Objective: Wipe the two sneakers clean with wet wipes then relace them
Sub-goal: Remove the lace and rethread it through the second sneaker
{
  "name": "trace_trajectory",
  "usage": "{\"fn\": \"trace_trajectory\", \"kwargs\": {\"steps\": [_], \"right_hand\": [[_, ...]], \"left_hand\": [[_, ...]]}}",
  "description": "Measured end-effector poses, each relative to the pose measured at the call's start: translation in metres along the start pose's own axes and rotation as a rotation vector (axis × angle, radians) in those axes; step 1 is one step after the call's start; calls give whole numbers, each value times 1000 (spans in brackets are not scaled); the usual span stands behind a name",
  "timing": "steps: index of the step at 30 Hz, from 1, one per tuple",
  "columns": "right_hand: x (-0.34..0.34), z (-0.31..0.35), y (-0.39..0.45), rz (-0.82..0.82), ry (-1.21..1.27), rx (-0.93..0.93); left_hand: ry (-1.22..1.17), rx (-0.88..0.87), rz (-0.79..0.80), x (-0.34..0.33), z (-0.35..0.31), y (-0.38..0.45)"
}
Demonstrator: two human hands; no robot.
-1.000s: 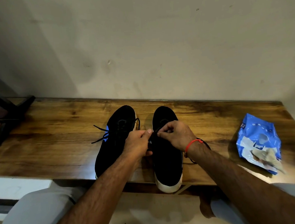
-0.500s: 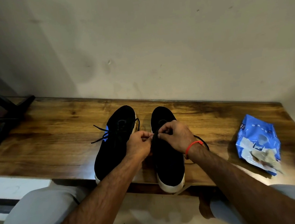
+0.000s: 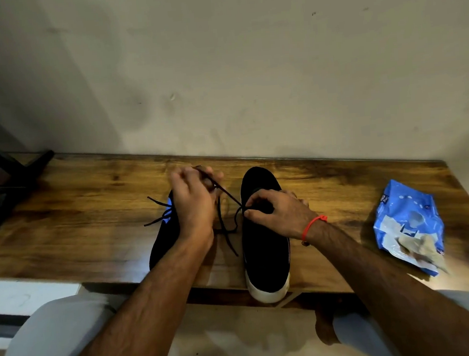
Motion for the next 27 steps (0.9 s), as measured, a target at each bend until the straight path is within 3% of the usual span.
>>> {"fn": "trace_trajectory", "kwargs": {"steps": [2,4,7,9,11,12,14,17,19,21,22,24,27], "right_hand": [[-1,1,-1,-4,-7,7],[-2,3,-2,-19,-19,14],[0,6,-2,-29,-63,3],[1,6,-3,-13,-60,2],[2,5,-4,-3,-43,5],[2,5,-4,-8,-48,2],[3,4,-4,-19,-79,-14],[4,2,-3,-23,-71,-21],[4,1,-4,-14,-51,-12],[4,2,-4,-10,-52,-5],[3,3,-4,-10,-55,-5],[3,4,-3,-14,-71,-6],[2,5,-2,-17,-89,-6]], "left_hand": [[-268,-137,-36,5,-22,5],[-145,-60,16,4,-21,8],[610,160,327,-11,9,4],[1132,157,562,-19,37,-3],[1344,187,606,-16,51,-5],[1336,177,572,-15,50,-3],[1099,13,417,-20,27,-4],[529,-378,-40,-4,-34,-9],[166,-382,-114,6,-45,-6],[-25,-179,-50,5,-36,-3],[17,-51,5,1,-29,-4],[384,138,167,-8,-9,-4],[1101,152,423,-16,23,-4]]}}
Point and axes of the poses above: each hand's wrist, its own y-axis towards the middle knuckle, its own x-axis out of the back of the hand, z = x × y, the point moved 6 cm from there along y, towards the middle knuckle, and after that the axes turned 15 degrees about z, right-handed, at the moved point
